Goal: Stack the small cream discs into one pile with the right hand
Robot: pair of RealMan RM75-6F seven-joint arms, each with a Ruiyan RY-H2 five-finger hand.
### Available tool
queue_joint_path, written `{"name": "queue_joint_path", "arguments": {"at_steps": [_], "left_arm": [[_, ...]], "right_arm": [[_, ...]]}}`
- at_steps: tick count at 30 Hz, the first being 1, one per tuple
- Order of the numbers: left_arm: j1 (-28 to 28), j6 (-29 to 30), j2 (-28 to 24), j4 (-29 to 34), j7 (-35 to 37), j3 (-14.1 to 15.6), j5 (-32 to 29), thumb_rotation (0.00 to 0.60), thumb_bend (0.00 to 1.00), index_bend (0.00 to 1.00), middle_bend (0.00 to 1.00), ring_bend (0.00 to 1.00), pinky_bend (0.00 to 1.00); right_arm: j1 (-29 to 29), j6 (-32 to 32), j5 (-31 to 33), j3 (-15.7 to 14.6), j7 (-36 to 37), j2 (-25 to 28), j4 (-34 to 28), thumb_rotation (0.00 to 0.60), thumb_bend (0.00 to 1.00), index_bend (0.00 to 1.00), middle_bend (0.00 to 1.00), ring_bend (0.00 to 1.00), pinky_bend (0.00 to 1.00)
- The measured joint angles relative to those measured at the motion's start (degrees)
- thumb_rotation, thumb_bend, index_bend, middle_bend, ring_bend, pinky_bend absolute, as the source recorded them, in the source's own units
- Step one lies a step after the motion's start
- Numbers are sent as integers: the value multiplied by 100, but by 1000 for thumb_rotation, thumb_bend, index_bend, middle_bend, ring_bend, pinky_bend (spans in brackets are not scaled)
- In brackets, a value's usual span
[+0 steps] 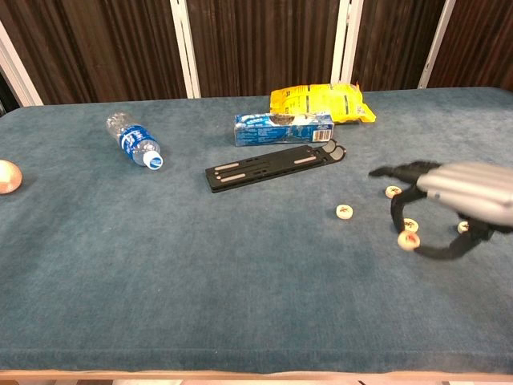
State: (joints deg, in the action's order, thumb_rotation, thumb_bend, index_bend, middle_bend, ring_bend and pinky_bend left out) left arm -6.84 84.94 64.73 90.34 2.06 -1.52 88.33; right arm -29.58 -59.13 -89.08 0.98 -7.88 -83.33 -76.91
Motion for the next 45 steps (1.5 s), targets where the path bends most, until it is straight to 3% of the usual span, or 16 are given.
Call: {"name": "queue_joint_path", "arguments": {"at_steps": [6, 13, 33, 39, 45], "left_arm": [[-16, -28, 10, -6, -6, -5, -7, 600, 438, 0, 14, 0, 72], [-23, -30, 28, -5, -13, -11, -5, 600, 438, 0, 14, 0, 72], [-70, -126, 26, -24, -6, -12, -41, 600, 440, 0, 15, 0, 72], [-76, -140, 20, -24, 6, -11, -49, 600, 440, 0, 15, 0, 72], [-83, -137, 15, -29, 37, -10, -32, 600, 441, 0, 15, 0, 72]], "right_arm": [[13, -51, 370, 230, -94, 180, -39, 600, 458, 657, 0, 0, 0], [-123, 353, 833, 366, -258, 21, 316, 600, 459, 657, 0, 0, 0], [-390, 803, 1172, 370, -344, -296, 629, 600, 458, 607, 0, 0, 0], [-405, 849, 1268, 363, -400, -279, 533, 600, 459, 456, 0, 0, 0], [-396, 842, 1330, 345, -475, -190, 358, 600, 458, 422, 0, 0, 0]]}}
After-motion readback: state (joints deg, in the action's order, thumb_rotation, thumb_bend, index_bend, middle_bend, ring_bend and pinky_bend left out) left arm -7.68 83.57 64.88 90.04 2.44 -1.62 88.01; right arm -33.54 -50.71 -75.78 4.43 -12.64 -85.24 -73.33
